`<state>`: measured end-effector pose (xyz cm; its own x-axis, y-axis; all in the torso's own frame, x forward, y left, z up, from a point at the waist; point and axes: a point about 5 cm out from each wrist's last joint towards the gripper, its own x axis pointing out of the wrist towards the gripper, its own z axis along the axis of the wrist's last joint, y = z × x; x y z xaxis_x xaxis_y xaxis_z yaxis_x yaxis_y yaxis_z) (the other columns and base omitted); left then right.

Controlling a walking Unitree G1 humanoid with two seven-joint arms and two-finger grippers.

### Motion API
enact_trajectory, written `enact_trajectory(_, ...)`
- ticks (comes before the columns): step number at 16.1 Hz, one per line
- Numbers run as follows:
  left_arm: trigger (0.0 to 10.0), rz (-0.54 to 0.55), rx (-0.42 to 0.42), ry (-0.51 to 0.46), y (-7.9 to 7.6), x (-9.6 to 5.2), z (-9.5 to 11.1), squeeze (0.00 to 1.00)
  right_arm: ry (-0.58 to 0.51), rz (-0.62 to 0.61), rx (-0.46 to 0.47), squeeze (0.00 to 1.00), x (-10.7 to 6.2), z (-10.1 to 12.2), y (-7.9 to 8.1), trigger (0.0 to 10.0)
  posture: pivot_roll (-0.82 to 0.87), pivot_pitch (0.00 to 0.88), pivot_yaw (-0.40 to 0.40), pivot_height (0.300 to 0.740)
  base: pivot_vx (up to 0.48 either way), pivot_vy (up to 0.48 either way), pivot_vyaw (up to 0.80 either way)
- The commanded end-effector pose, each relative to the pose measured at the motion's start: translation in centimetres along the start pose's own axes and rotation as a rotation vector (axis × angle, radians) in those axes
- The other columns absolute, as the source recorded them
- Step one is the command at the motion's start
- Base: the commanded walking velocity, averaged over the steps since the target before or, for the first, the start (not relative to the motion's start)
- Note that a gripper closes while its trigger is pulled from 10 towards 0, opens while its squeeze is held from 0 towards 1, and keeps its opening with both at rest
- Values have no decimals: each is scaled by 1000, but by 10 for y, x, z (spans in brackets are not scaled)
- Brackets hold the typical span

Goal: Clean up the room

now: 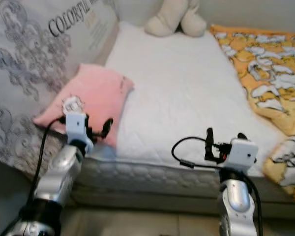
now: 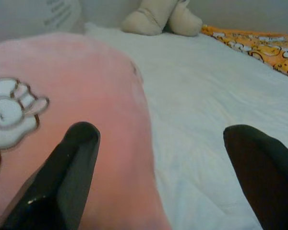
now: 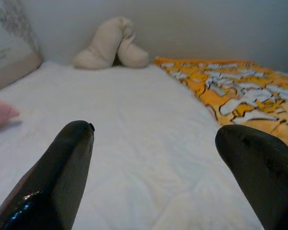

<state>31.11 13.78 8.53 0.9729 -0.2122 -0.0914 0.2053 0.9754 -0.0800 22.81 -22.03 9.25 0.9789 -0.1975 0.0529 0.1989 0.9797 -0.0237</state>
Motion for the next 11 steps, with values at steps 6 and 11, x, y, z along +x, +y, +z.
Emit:
enact_trajectory(6, 10000, -20, -19, -13, -7, 10, 6, 0, -11, -3, 32, 0, 4, -1, 4, 10000, -51, 0, 20, 740, 83, -418, 0)
enact_trajectory(11, 10000, -22, -1, -28, -6, 17, 12, 0, 2, 6, 13, 0, 6, -3, 3, 10000, -53, 0, 22, 740, 284, -384, 0)
